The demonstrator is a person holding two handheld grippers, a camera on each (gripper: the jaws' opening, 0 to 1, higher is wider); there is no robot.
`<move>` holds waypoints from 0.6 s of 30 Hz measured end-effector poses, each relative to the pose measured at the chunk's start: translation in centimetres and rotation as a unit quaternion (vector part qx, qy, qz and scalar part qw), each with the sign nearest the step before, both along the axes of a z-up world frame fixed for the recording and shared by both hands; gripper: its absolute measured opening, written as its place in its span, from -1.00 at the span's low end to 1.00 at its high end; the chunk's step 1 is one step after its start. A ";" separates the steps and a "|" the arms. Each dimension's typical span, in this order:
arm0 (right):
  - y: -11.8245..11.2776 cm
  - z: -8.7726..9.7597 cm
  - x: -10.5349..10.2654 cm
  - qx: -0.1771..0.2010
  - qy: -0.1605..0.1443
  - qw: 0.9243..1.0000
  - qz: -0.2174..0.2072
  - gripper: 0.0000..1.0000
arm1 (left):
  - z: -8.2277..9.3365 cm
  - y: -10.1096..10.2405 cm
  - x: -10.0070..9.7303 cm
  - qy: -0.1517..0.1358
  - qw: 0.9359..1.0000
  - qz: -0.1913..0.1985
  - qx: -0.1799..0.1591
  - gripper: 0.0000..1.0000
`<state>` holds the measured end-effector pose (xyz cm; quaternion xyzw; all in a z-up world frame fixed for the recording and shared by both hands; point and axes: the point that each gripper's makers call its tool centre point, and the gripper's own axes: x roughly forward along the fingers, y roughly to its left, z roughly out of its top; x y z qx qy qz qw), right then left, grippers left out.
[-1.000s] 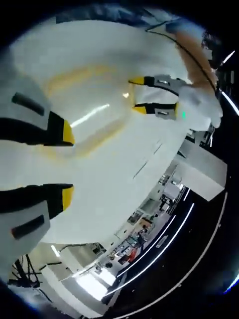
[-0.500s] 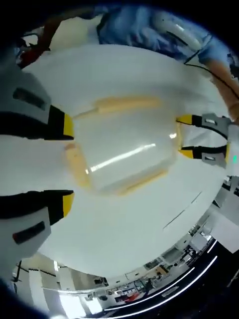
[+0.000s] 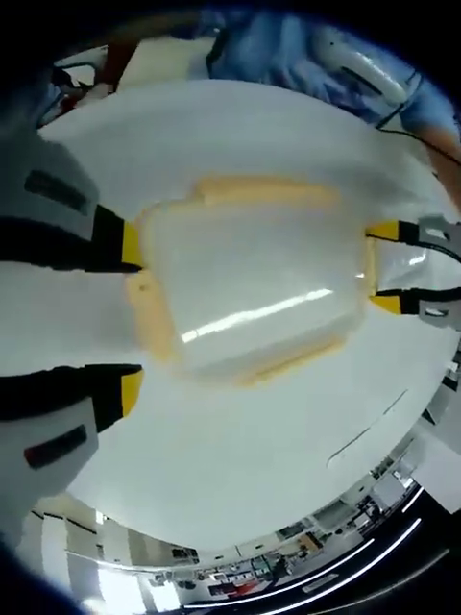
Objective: Snap each plastic latch of the storage box into its locked position after aligning the lid with the box until every specified latch is closed and the lid sits flush.
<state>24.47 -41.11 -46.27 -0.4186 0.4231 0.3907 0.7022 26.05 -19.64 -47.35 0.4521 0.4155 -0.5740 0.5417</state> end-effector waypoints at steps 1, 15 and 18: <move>0.1 0.0 0.1 0.000 0.003 1.000 0.004 -0.24 | 0.0 0.0 0.0 0.000 1.000 -0.001 -0.002 -0.19; 0.8 -0.4 0.7 -0.028 0.082 0.994 0.060 -0.15 | 0.3 0.0 0.2 0.002 1.000 -0.010 -0.018 -0.19; 1.1 -0.5 0.6 -0.043 0.100 0.991 0.073 -0.14 | 0.4 0.0 0.2 0.002 1.000 -0.010 -0.025 -0.18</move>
